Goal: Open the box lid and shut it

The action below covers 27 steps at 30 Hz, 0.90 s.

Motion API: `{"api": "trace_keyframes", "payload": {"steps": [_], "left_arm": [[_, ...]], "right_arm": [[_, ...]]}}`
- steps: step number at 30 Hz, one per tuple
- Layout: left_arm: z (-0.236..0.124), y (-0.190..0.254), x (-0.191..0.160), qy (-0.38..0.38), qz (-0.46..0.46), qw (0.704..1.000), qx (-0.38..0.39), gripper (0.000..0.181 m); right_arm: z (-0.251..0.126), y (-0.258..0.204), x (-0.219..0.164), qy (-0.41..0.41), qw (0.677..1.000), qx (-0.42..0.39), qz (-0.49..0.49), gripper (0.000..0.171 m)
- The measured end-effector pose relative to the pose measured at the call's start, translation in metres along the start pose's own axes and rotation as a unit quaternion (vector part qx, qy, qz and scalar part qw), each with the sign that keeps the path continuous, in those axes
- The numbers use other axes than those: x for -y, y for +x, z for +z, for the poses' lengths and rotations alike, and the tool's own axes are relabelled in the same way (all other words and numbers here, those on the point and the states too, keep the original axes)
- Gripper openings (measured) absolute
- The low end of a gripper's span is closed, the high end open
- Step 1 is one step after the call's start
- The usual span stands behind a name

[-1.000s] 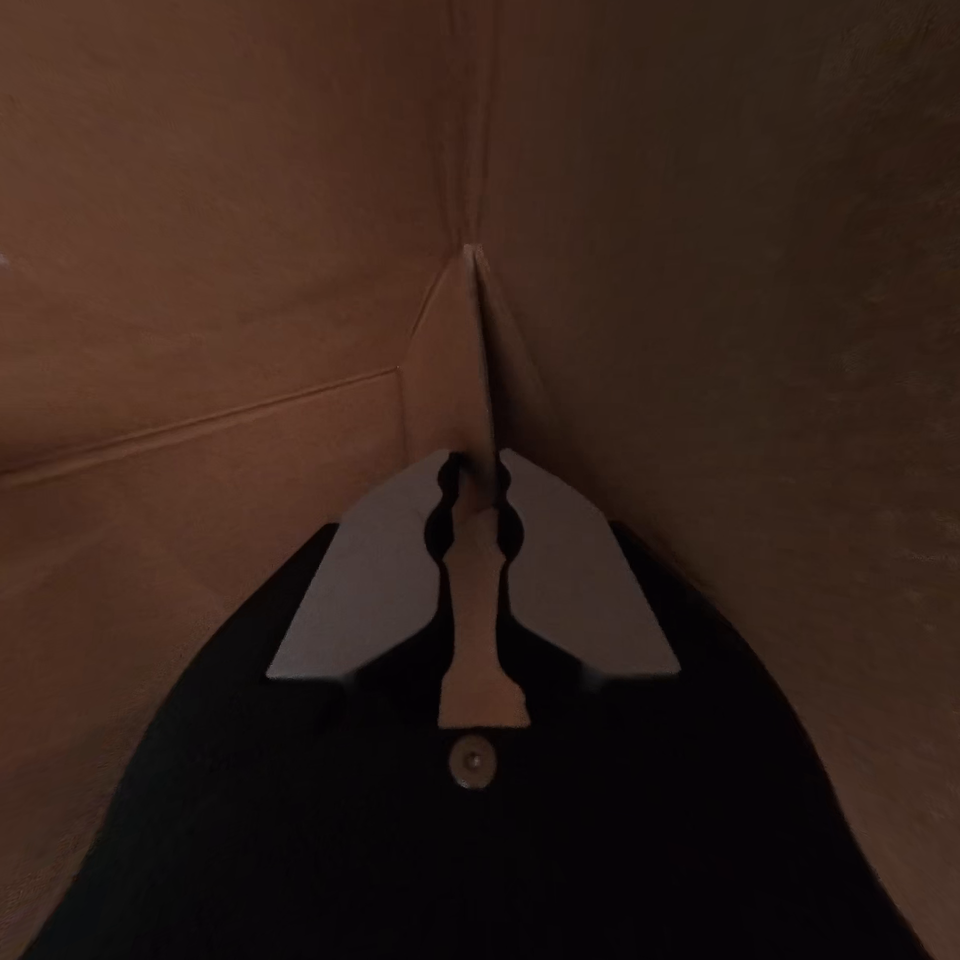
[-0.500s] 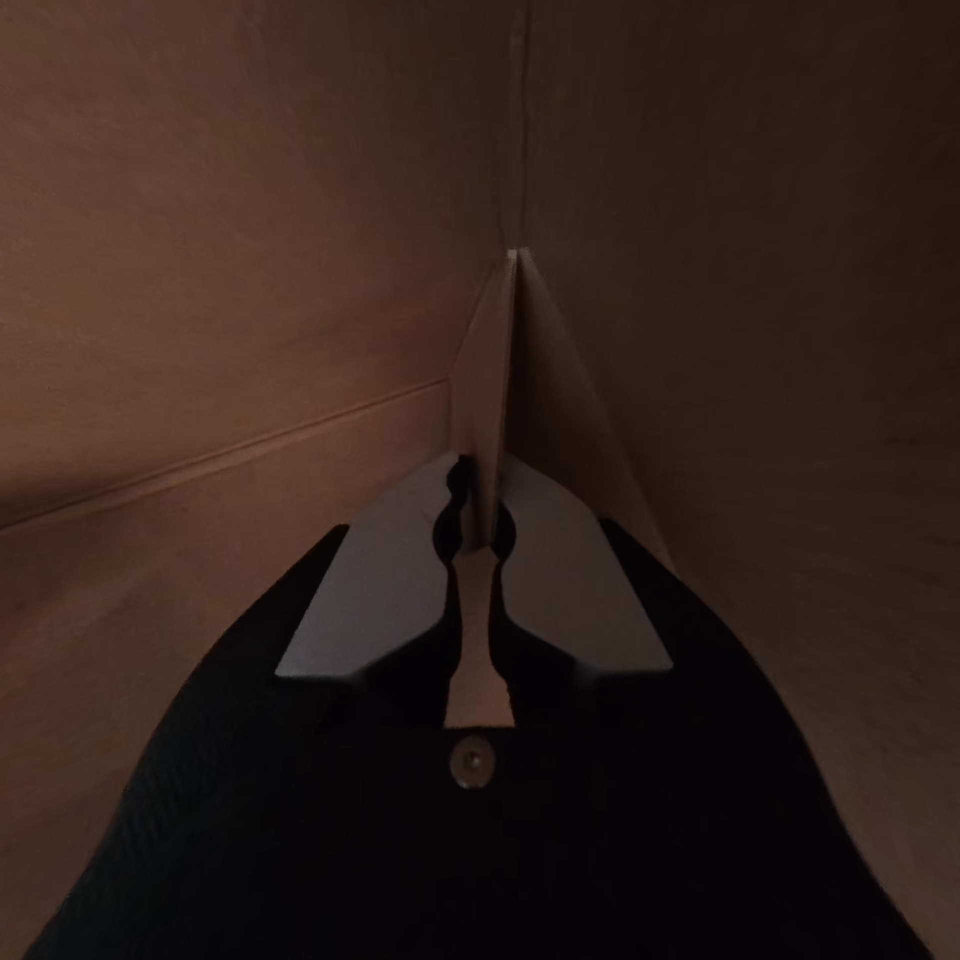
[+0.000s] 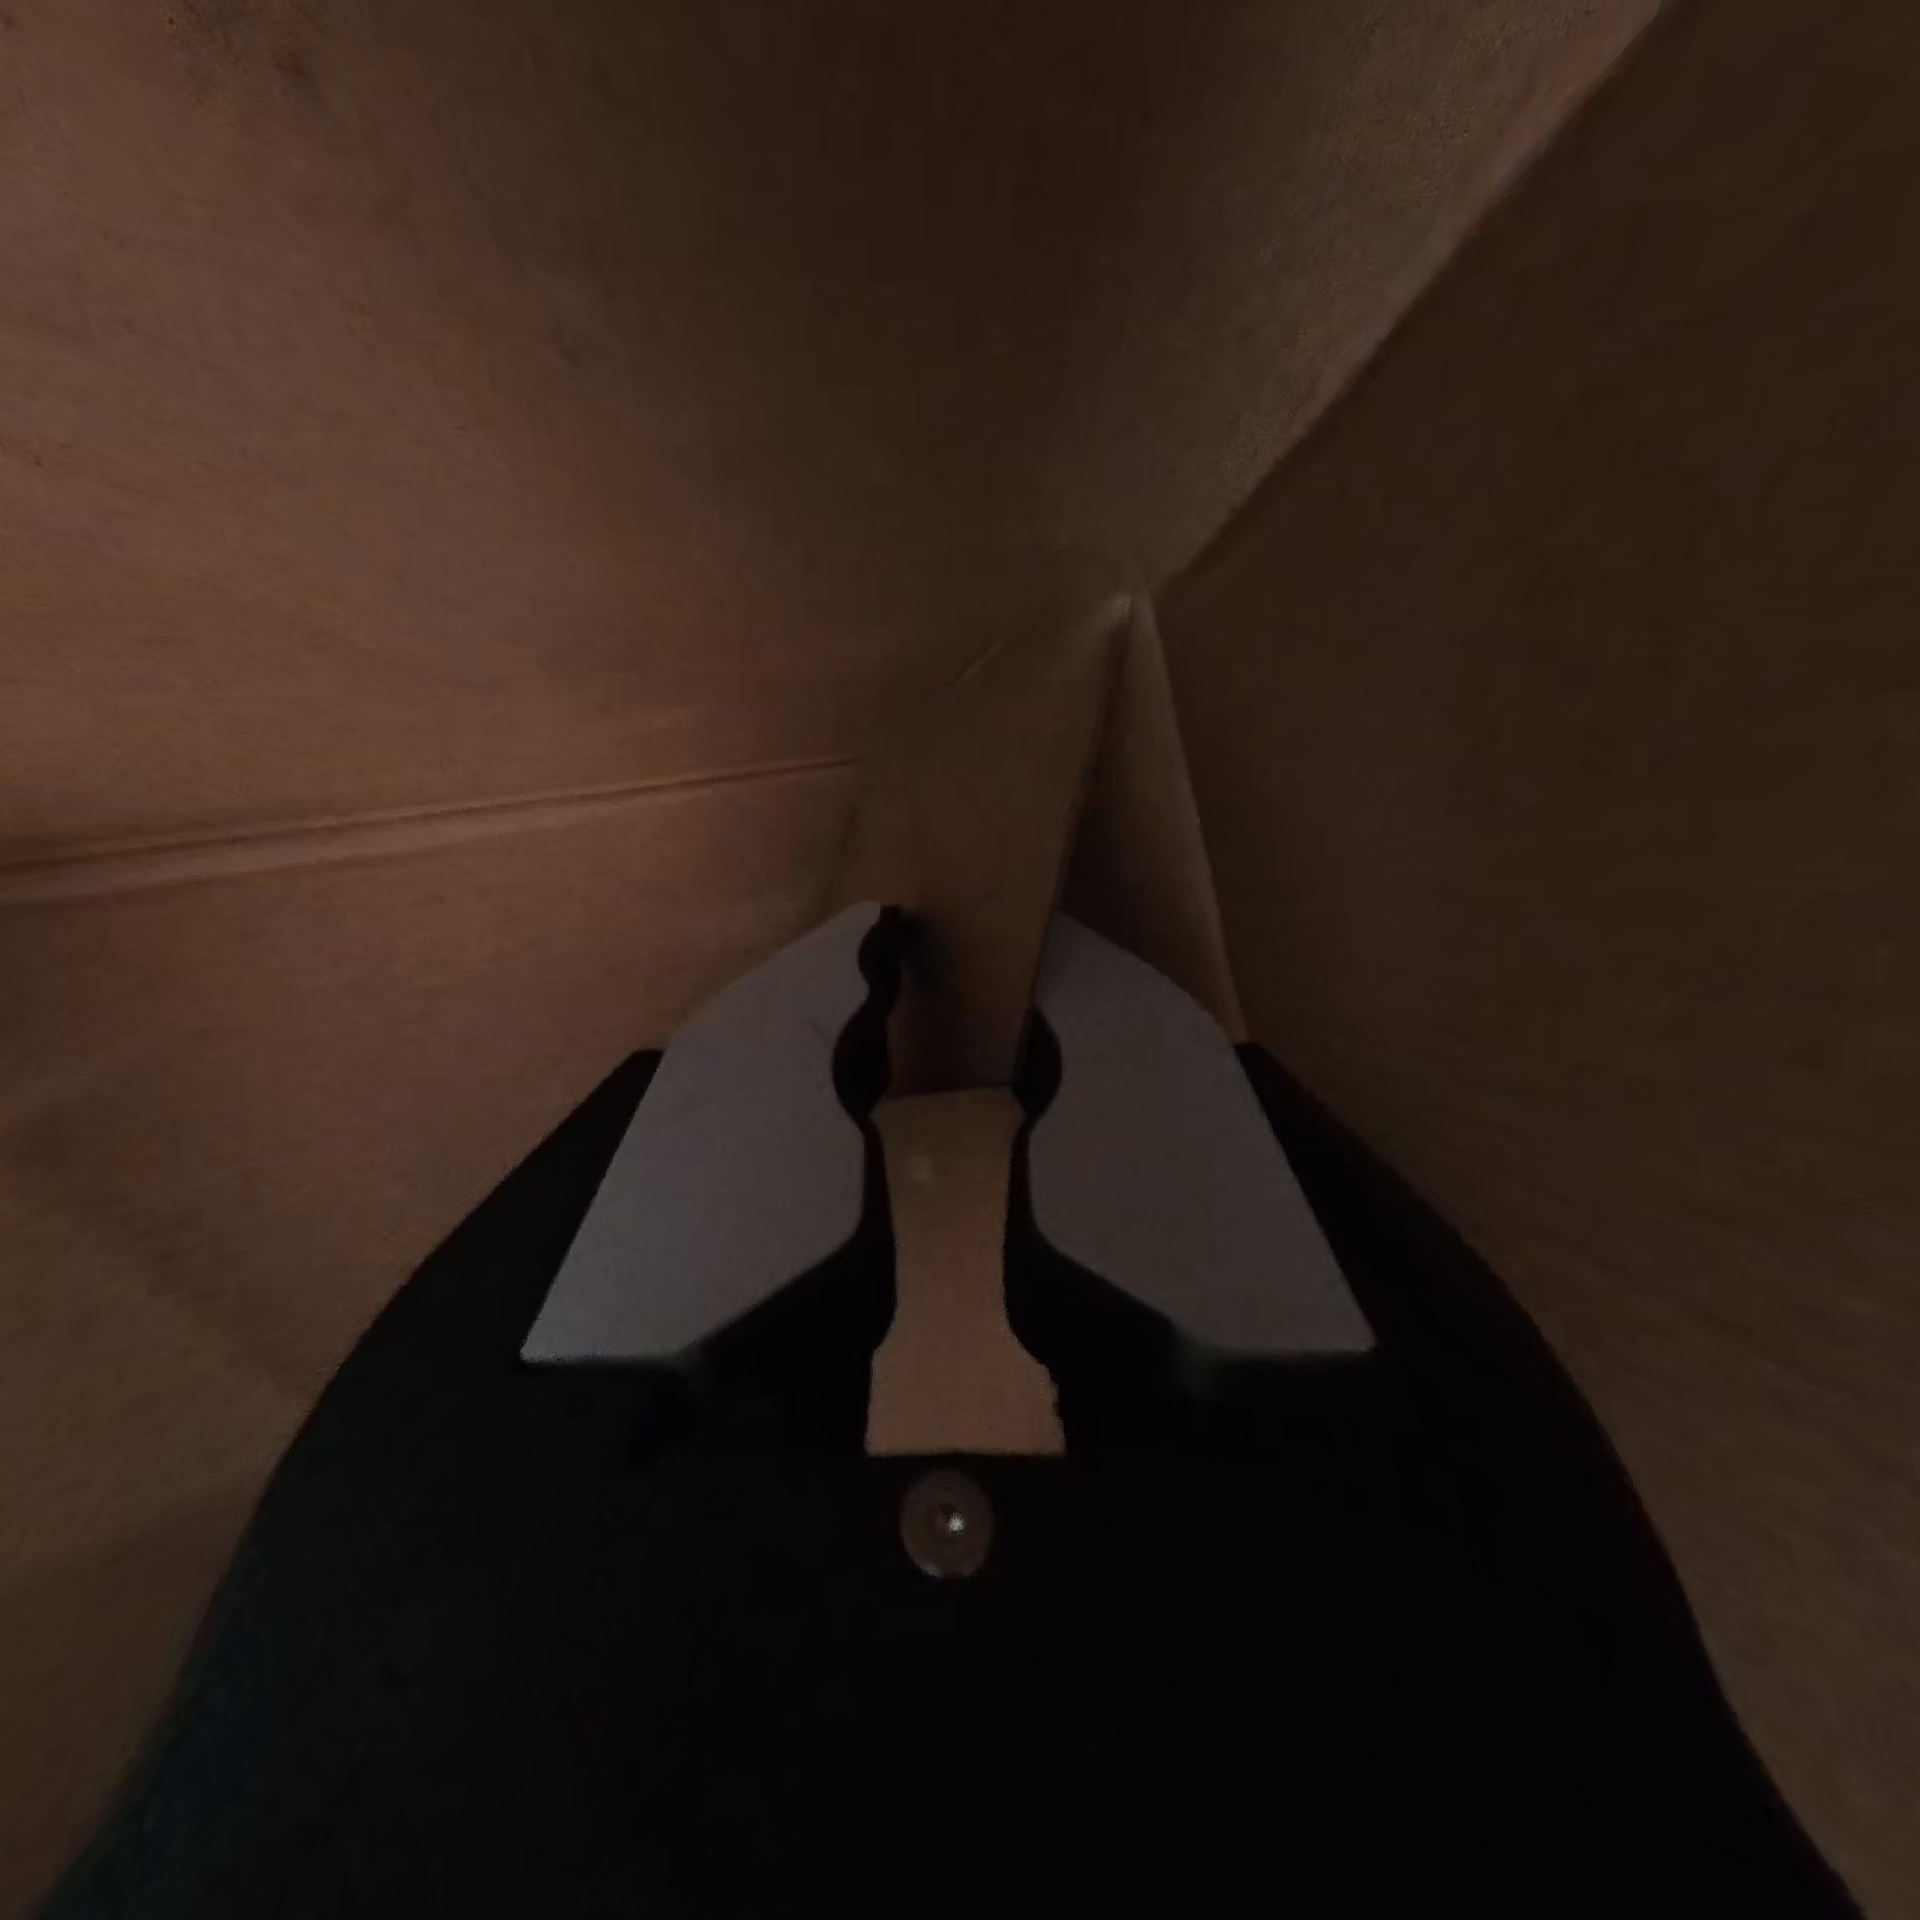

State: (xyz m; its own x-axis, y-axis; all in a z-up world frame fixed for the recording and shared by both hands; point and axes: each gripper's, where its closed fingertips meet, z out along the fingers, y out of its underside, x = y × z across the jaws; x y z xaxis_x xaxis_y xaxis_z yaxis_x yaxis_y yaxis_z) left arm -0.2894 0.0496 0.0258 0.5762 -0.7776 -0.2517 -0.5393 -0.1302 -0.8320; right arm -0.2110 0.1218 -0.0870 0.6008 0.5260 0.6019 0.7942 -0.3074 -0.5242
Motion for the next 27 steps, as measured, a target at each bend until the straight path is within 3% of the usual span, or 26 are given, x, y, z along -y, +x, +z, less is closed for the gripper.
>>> {"api": "trace_keyframes", "payload": {"steps": [7, 16, 27], "left_arm": [[0.002, -0.004, -0.004, -0.013, 0.015, 1.000, 0.017, 0.006], [0.004, -0.006, -0.001, -0.001, 0.015, 1.000, 0.026, 0.004], [0.005, -0.016, 0.018, 0.078, 0.002, 0.996, 0.049, 0.003]], "right_arm": [[0.002, 0.013, -0.007, -0.008, 0.997, -0.006, 0.075, 0.014], [0.000, 0.022, -0.010, -0.005, 0.997, -0.026, 0.070, 0.013], [0.000, 0.012, -0.017, -0.006, 0.993, 0.009, 0.118, 0.007]]}}
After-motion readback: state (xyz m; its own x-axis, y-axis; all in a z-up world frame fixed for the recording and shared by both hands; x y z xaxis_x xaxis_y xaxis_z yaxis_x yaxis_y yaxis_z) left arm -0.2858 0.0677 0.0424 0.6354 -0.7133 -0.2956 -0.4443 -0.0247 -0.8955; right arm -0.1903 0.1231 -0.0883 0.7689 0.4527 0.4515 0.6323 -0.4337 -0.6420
